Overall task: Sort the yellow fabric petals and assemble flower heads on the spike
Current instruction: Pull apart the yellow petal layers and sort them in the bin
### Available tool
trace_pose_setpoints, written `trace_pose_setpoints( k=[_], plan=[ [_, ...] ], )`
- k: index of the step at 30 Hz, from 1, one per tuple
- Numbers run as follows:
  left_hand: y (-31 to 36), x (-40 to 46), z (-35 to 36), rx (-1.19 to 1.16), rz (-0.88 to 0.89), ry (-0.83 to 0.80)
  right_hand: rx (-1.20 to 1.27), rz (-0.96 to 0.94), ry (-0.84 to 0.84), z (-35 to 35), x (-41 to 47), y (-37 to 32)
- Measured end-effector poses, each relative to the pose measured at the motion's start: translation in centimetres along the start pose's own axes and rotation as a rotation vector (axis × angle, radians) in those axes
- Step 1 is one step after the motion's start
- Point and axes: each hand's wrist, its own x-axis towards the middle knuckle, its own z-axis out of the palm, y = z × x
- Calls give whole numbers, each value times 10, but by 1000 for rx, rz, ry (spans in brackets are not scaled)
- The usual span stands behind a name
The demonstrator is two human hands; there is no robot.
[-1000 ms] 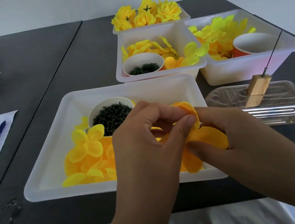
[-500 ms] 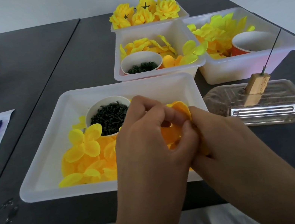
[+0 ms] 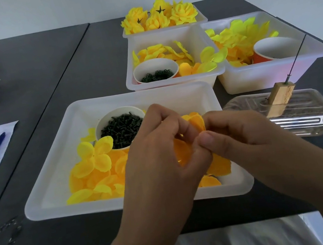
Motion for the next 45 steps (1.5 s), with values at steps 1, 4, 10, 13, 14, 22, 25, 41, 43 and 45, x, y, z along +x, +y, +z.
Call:
trace_pose_setpoints(
  k=[1, 4, 10, 13, 14, 22, 25, 41, 43, 45],
  plan=[
    [0, 0, 0, -11, -1, -1, 5, -10, 32, 3, 2, 0],
    [-1, -2, 0, -70, -27, 17, -7, -43, 80, 7, 3, 0],
    [-5, -5, -1, -357, -155, 2, 82, -19, 99, 14, 0, -2],
    [-6, -5, 0, -455, -179, -19, 73, 36, 223, 17, -2, -1],
    [-7, -5, 2, -469, -181, -17, 105, 56, 259, 18, -2, 0],
    [-8, -7, 9, -137, -80, 22, 318, 167, 173, 21, 3, -1],
    [-7, -10, 9, -54, -73, 37, 378, 160, 247, 24, 3, 0],
    [4, -25, 10, -326, -210, 268, -95, -23, 810, 15, 2, 0],
    [4, -26, 9, -467, -260, 263, -52, -4, 837, 11, 2, -1],
    [1, -27, 7, -615, -300, 236, 3, 10, 855, 8, 2, 0]
  ],
)
